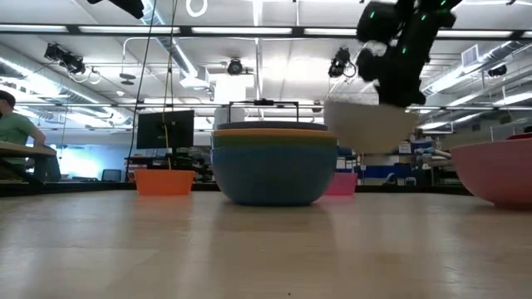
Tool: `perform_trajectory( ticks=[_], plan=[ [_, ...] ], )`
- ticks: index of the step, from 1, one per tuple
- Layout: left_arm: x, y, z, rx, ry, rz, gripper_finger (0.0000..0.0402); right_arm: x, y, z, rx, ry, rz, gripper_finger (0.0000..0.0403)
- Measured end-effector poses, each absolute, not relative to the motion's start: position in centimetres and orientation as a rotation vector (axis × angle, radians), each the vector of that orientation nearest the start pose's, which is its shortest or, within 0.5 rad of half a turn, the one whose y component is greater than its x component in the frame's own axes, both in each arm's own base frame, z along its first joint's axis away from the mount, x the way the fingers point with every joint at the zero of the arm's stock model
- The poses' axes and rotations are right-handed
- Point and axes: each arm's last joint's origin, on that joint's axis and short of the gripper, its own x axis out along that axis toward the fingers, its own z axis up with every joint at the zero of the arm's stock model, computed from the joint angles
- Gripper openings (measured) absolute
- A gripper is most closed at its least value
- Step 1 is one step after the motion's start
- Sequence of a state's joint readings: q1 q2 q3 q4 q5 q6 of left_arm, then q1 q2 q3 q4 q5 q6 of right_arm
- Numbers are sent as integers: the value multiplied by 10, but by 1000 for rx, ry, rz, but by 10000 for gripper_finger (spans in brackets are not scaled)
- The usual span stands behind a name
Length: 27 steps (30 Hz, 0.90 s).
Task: Nest bowls inside each other
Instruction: Stack the white bowl on top of the blue bowl
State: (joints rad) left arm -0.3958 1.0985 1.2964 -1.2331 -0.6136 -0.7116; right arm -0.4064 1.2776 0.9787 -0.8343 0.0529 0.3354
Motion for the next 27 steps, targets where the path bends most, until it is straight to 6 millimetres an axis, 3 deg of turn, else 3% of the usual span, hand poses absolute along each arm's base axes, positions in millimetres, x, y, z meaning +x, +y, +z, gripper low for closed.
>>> perform_trajectory(
  ticks=[4,9,22,27],
  plan=[
    [168,-52,367,-158,772,499,104,213,-77,280,500,866,-520,0],
    [168,-52,367,-147,767,506,104,230,-57,296,491,676,-400,0],
    [168,-52,368,-126,761,504,104,292,-49,257,511,671,-275,0],
    [168,-52,368,-127,761,504,104,311,-52,255,488,699,-264,0]
  ],
)
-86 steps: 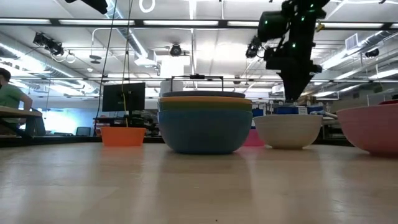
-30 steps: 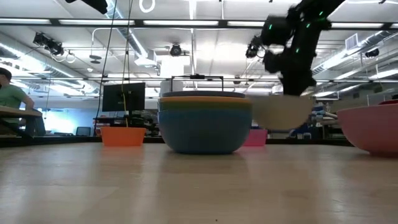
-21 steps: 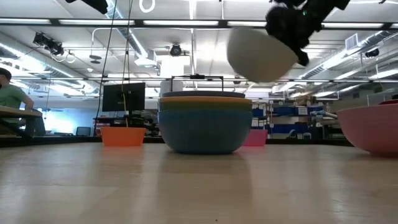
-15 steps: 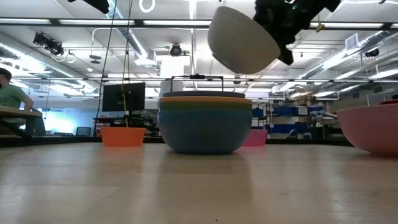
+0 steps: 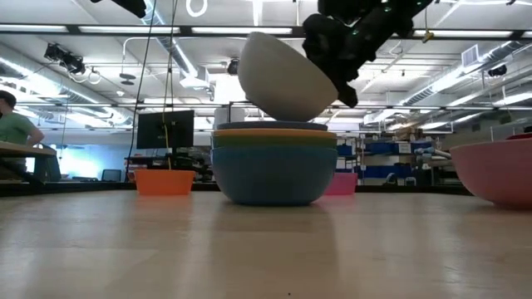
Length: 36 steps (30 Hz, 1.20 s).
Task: Nest bowls inside each other
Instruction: Stack the white bowl on top of the blue bowl
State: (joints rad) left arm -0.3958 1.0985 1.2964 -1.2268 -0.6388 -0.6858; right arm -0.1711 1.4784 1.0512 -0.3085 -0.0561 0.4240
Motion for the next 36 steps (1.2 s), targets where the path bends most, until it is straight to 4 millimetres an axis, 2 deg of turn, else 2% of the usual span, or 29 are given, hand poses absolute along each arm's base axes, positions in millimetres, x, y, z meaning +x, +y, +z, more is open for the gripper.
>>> perform_trajectory(
  ticks=[11,19,31,36],
  plan=[
    [168,-52,368,-133,759,506,104,343,-58,240,442,906,-288,0],
    [168,-52,368,-133,760,506,104,346,-59,241,420,960,-292,4],
    [168,-52,368,-146,757,512,104,343,-57,241,481,984,-286,97],
    [166,-49,366,-110,748,568,104,339,-54,245,507,988,-298,120]
  ],
)
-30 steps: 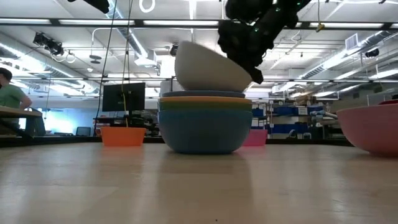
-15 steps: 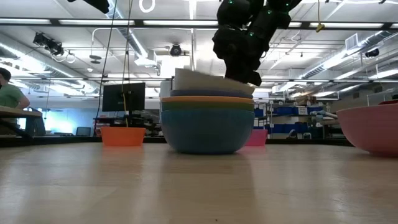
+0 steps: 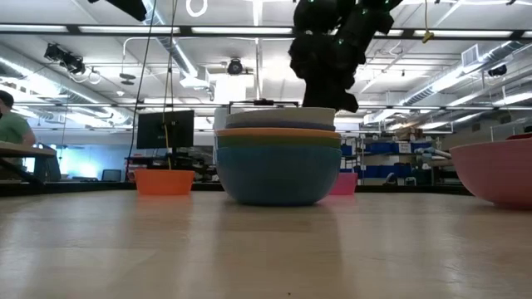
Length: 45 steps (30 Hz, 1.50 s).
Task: Nest bowls inside each other
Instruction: Stack the white bowl on top of the blue bowl, then stack the green bowl on top of the white bowl
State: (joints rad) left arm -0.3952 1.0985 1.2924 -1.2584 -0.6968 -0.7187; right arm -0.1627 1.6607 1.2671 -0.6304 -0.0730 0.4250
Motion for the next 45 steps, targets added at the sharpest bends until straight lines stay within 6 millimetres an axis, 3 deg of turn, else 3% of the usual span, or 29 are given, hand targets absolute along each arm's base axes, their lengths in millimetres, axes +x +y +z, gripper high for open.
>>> perform_trajectory(
  ticks=[6,16,21,26,29,36,40,45],
  plan=[
    [172,-41,352,1,750,647,104,323,-37,282,418,861,-330,119],
    [184,-15,320,120,848,723,104,256,-12,355,283,606,-509,117],
    [207,-1,318,321,794,589,104,239,-10,367,298,553,-552,117],
    [214,24,316,577,873,498,104,239,-8,361,315,605,-558,117],
    [217,52,318,443,803,505,104,241,-6,356,318,639,-559,116],
    [215,121,308,-98,516,454,104,244,0,352,320,659,-549,116],
    [224,152,292,-328,462,347,104,242,5,352,329,670,-535,116],
    [237,178,253,-453,571,380,104,242,10,351,341,672,-522,116]
  ],
)
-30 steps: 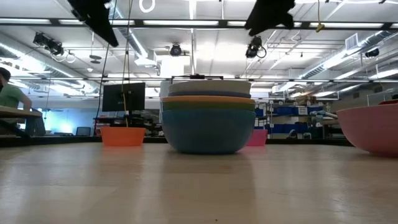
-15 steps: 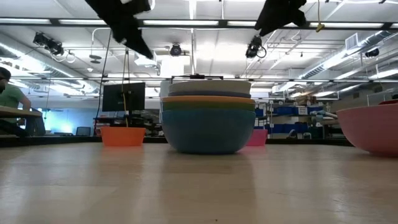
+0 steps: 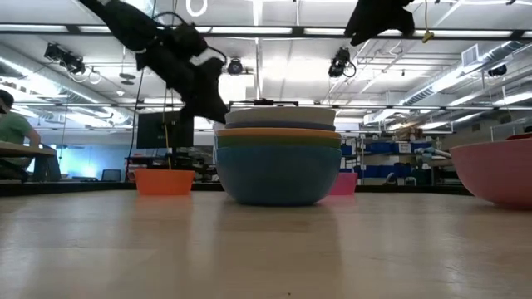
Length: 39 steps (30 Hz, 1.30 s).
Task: Nest bowls inside each other
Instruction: Stack the green bowl on top of the white bowl
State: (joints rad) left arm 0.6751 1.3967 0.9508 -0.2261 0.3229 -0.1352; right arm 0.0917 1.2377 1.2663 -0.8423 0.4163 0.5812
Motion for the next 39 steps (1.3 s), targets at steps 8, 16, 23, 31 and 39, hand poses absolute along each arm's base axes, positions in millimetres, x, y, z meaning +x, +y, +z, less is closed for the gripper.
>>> perform_trajectory(
  ticks=[8,16,23,31,39],
  plan=[
    [258,201,217,-514,674,403,104,240,12,350,348,695,-531,116],
    [272,211,196,-602,764,413,104,239,11,349,349,701,-542,116],
    [276,216,199,-577,779,445,104,238,11,349,348,707,-545,116],
    [286,211,225,-407,906,574,104,238,11,348,350,707,-556,116],
    [289,213,237,-402,895,537,119,238,10,348,350,707,-557,116]
  ],
)
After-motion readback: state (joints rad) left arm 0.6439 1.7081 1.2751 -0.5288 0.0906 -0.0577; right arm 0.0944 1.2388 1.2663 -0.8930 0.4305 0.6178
